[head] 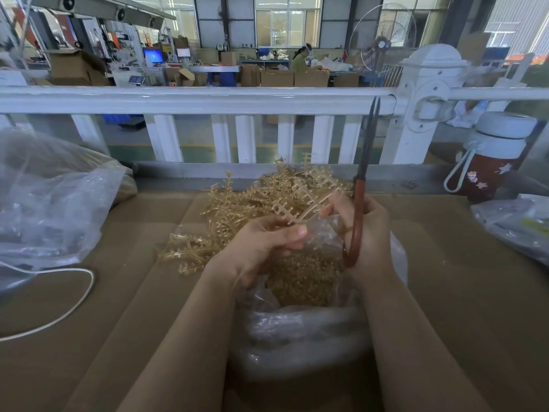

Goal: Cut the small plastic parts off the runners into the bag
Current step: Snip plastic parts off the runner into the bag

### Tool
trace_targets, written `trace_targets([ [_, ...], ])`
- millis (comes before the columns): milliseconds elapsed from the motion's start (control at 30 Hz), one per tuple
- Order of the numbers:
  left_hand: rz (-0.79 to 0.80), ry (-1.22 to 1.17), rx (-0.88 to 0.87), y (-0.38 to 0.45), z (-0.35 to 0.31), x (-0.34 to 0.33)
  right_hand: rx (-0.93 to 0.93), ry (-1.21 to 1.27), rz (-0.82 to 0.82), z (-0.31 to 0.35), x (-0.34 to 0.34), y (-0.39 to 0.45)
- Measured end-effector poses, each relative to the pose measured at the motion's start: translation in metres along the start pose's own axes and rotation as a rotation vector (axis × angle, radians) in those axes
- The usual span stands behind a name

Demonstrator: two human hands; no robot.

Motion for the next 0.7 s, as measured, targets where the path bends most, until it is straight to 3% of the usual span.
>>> trace_targets([
  [67, 0.050, 0.117, 0.003, -0.001, 0.002, -0.005, 0.008, 0.017, 0.003, 0.001, 0.000, 0.000],
  [200, 0.075, 0.104, -0.051, -0.002, 0.000, -0.009, 0.002, -0.037, 0.008, 0.000, -0.001, 0.001],
  [367, -0.070, -0.180, -0.166, 0.001, -0.010, 0.001, -0.073, -0.226, -0.086, -0.002, -0.001, 0.004],
  [467, -0.189, -0.210, -0.266, 0.003, -0.013, 0.010, -0.064, -0.332, -0.110, -0.006, -0.001, 0.006],
  [700, -0.372, -0.287, -0.339, 0.002, -0.015, 0.025, 0.010, -0.598, 0.048, -0.008, -0.012, 0.002],
])
Point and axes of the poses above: each hand's wrist, its own y-axis towards the middle knuckle, its own x-axis out of the back of the hand, z = x × y, the point moved 6 cm from there along y, towards the middle knuckle, and after that the axes turned 10 degrees about -y, right-handed, at the moved point
